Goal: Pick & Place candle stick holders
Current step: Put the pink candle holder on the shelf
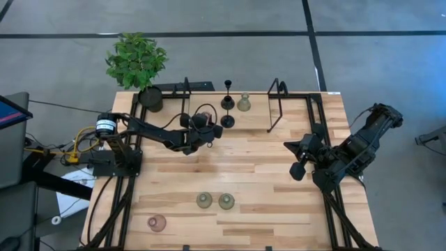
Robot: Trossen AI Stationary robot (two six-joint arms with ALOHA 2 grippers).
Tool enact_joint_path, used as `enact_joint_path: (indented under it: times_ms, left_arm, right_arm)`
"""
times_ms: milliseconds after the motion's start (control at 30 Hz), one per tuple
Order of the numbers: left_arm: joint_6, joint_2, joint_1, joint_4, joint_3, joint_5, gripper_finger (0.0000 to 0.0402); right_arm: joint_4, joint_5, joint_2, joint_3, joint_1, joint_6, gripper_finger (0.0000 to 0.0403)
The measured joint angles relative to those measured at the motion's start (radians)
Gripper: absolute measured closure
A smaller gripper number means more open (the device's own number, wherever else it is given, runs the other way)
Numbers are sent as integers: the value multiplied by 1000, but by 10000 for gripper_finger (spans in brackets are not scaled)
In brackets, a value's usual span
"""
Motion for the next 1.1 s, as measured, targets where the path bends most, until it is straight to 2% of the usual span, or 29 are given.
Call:
enact_joint_path:
  times_ms: [533, 933, 1100]
  left_arm:
    - [1, 0, 33, 1, 0, -42, 213]
    - [-2, 0, 33, 8, 0, -51, 136]
    - [-1, -1, 33, 16, 0, -53, 125]
  right_arm:
    - [14, -26, 0, 0, 1, 0, 403]
    - [20, -26, 0, 0, 1, 0, 403]
    - [20, -26, 0, 0, 1, 0, 403]
